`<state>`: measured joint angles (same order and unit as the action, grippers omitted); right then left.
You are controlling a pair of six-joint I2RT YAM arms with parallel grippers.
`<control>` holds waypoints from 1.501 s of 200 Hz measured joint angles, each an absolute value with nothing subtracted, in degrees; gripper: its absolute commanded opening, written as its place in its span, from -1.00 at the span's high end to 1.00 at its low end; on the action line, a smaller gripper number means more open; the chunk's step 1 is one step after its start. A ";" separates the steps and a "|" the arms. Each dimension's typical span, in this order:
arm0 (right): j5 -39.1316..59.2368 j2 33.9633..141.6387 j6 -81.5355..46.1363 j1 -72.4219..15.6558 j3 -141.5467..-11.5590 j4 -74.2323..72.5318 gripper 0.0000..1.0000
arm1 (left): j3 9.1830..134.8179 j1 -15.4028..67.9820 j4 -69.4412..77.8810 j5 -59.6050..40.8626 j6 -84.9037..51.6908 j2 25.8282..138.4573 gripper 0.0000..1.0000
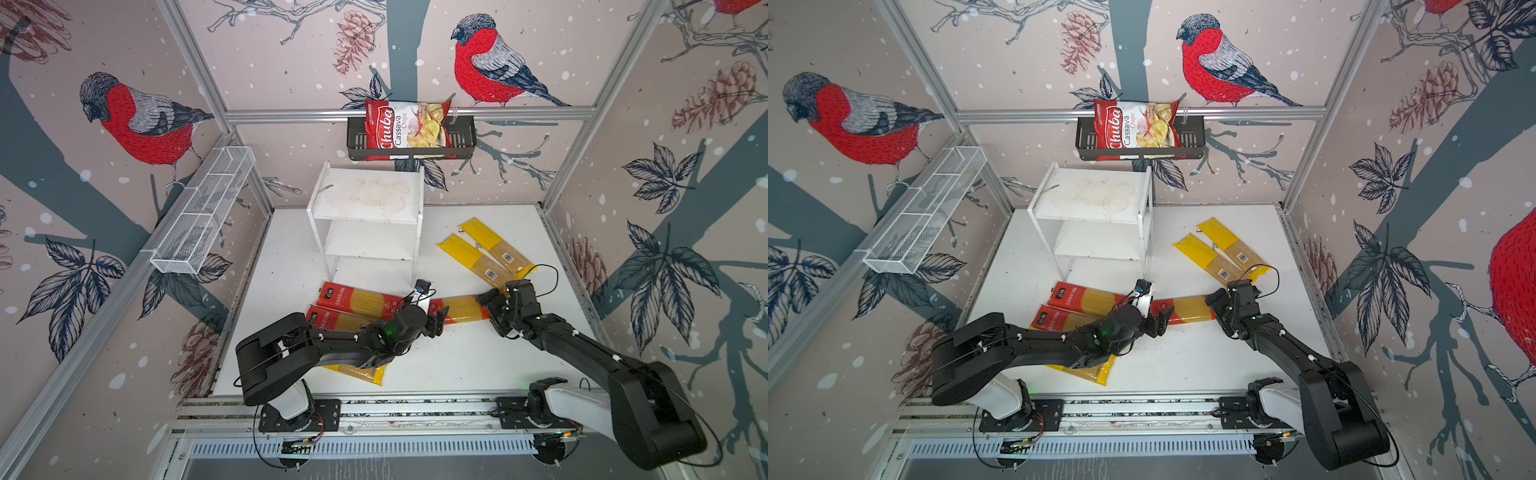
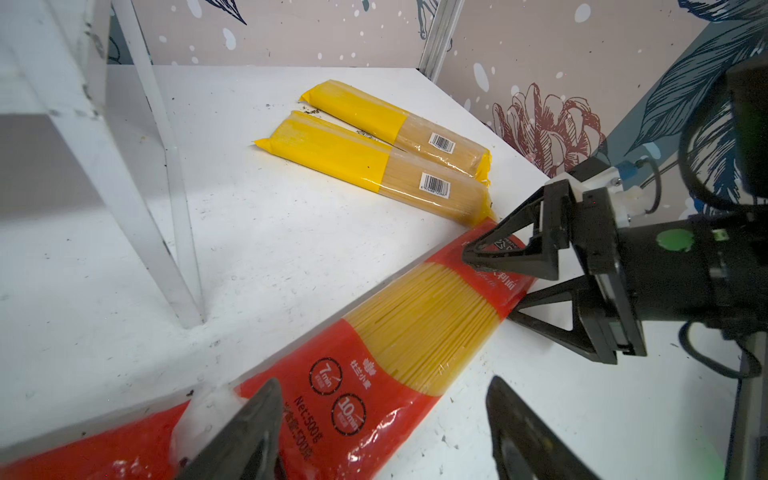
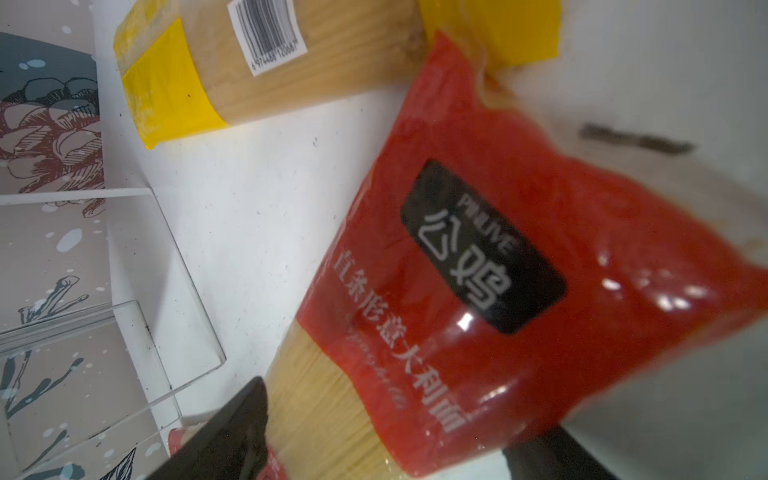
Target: Place and organize the pasta boxes and bags onto the shelf
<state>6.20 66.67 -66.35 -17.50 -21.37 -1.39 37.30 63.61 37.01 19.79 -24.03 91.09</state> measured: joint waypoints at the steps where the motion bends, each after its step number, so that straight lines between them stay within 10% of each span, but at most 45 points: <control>1: 6.13 66.67 -66.43 -17.56 -21.26 -1.65 -0.71 | 37.28 63.61 37.01 19.79 -24.03 91.09 -0.52; 71: -4.82 70.57 -78.65 -26.20 -17.52 -16.19 -0.42 | 36.56 63.81 36.56 21.67 -24.08 88.64 -0.52; 192: -8.16 72.77 -77.93 -27.57 -16.84 -20.60 0.64 | 37.01 63.37 31.70 21.61 -25.61 82.52 -0.55; 221: -9.58 68.88 -74.50 -27.66 -18.57 -16.67 0.58 | 36.91 62.24 30.61 21.47 -25.74 80.42 -0.55; 257: -9.91 67.02 -73.95 -27.75 -18.94 -14.33 -0.15 | 36.56 61.93 30.83 21.23 -25.74 80.95 -0.54; 300: -6.98 68.27 -80.03 -30.02 -16.91 -13.45 -0.47 | 37.36 62.06 30.87 19.84 -26.65 85.27 -0.54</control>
<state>-6.98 68.27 -80.03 -30.02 -16.91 -13.45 37.36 62.06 30.87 19.84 -26.65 85.27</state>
